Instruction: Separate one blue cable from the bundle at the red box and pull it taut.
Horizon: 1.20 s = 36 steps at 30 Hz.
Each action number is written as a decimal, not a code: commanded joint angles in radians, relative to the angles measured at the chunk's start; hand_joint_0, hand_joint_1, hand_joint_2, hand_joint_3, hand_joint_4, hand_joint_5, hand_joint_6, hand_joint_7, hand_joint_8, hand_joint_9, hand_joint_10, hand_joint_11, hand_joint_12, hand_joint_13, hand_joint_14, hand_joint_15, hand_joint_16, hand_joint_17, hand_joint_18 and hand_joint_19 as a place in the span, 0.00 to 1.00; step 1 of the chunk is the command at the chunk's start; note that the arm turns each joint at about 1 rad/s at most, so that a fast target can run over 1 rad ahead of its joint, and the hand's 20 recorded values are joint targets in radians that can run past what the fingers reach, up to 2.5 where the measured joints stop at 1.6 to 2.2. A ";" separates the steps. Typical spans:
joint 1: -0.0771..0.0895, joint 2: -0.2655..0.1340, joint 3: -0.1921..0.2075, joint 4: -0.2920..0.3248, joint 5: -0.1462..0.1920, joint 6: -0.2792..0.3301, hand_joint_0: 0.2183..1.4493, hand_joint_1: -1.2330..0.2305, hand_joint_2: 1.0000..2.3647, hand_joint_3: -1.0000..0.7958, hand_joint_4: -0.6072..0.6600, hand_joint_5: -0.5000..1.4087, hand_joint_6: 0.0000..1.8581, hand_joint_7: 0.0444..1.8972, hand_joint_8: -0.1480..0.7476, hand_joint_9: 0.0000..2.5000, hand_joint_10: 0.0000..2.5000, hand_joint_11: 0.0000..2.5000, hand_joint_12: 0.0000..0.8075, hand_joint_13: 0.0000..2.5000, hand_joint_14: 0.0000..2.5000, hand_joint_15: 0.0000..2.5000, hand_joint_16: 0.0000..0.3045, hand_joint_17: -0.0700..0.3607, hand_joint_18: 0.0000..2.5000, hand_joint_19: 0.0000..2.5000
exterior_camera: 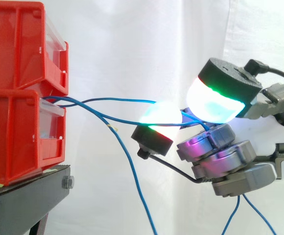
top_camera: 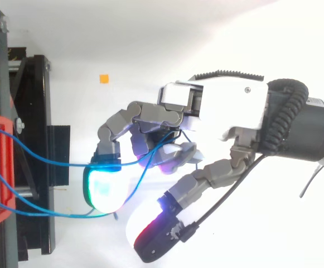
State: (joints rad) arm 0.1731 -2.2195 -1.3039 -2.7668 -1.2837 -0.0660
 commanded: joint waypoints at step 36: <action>0.005 0.000 0.000 0.033 0.032 -0.005 0.27 0.31 0.00 0.28 0.55 0.16 0.40 0.50 0.45 0.28 0.00 0.62 0.48 0.20 0.01 0.26 0.16 0.42 0.22 0.26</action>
State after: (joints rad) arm 0.1768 -2.2195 -1.3039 -2.7336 -1.2519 -0.0704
